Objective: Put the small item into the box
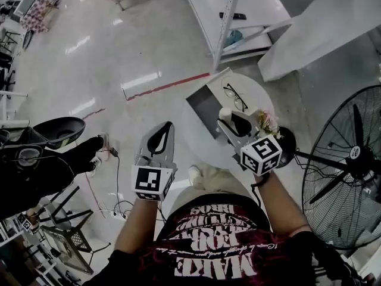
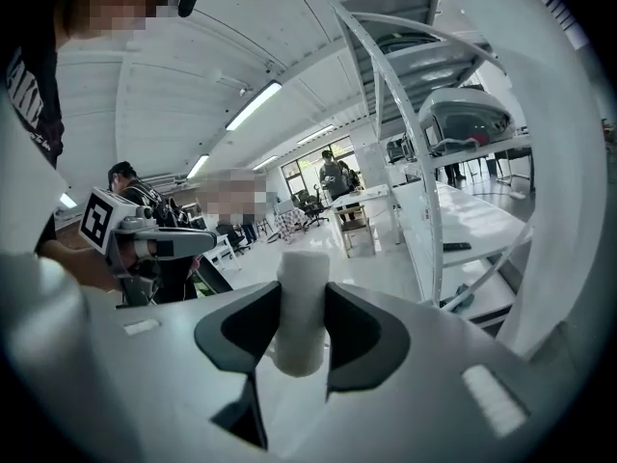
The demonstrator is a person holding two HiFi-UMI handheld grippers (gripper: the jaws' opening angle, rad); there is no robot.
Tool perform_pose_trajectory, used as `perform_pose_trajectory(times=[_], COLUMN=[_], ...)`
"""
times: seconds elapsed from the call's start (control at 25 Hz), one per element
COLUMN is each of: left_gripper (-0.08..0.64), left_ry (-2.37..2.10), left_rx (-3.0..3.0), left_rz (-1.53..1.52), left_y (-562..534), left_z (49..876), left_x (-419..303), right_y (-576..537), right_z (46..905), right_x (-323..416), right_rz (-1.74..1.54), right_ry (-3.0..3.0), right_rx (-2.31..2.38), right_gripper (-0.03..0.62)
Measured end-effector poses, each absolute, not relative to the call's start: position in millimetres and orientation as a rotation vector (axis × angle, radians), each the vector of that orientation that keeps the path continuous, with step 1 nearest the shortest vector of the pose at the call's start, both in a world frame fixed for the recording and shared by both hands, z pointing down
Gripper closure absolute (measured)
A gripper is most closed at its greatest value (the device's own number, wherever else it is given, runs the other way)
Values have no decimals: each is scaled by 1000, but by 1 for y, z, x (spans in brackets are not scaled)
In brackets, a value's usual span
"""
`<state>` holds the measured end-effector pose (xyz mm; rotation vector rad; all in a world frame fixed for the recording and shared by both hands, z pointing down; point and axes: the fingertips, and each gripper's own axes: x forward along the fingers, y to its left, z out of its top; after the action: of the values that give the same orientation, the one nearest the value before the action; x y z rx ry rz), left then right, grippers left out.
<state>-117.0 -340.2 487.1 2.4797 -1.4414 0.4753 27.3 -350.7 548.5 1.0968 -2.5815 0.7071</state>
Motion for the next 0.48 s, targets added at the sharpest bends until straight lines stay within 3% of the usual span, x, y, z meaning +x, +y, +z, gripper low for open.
perform_pose_trajectory(times=[0.48], left_gripper=[558], left_ry=[-1435], left_rx=[2440], left_rz=[520], left_y=[-343], left_z=[509], left_x=[-125], right_y=[-354], right_z=[615], right_x=[20], right_rz=[776], right_ry=[-2483], right_rx=[1023], right_gripper=[425])
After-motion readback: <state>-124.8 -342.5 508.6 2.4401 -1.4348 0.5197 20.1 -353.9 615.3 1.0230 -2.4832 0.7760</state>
